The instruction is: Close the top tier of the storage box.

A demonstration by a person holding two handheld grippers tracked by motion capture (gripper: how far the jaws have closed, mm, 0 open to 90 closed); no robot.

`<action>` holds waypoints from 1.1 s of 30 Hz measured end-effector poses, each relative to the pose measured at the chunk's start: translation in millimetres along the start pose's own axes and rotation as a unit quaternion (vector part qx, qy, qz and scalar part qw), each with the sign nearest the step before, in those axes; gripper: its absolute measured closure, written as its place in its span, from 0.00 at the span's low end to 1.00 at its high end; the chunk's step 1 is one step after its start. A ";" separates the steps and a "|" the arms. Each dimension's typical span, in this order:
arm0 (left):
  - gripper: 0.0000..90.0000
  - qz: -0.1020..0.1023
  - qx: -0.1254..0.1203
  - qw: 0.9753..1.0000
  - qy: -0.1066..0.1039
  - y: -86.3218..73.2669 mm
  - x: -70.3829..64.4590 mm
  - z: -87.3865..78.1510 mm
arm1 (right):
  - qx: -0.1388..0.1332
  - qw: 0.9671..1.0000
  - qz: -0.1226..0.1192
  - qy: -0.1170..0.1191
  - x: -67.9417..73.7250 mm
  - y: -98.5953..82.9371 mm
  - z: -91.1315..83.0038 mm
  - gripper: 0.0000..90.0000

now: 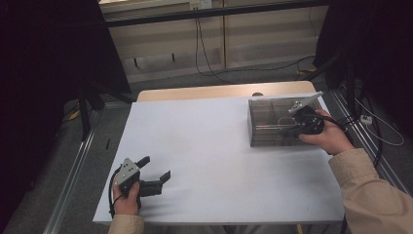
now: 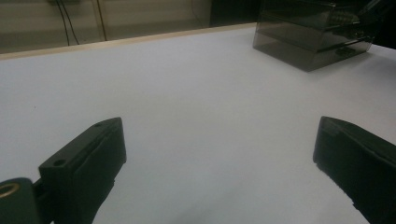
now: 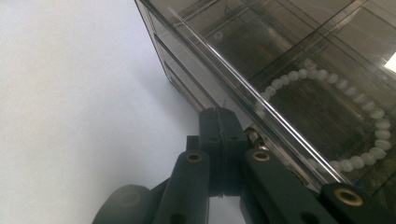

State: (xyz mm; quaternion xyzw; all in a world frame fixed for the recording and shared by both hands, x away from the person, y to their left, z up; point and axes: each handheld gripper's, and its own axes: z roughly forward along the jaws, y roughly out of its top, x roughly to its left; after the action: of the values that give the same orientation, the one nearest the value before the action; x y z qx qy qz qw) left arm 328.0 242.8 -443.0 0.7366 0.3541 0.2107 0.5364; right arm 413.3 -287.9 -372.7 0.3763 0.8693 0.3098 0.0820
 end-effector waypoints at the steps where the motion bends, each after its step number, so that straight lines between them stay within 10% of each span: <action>1: 0.03 -0.001 -0.001 1.000 0.000 0.0 0.0 0.1 | -0.001 1.000 -0.001 -0.001 0.1 0.1 0.2 1.00; 33: 0.03 0.002 -0.001 1.000 -0.001 0.5 0.4 0.9 | -0.008 1.000 0.008 0.016 10.4 -9.3 -4.5 0.86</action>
State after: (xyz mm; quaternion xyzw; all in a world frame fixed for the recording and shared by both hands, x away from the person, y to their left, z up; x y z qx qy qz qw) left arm 329.0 242.4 -442.9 0.7368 0.3519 0.2109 0.5374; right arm 398.7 -287.6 -373.7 0.3779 0.8649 0.3232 0.0681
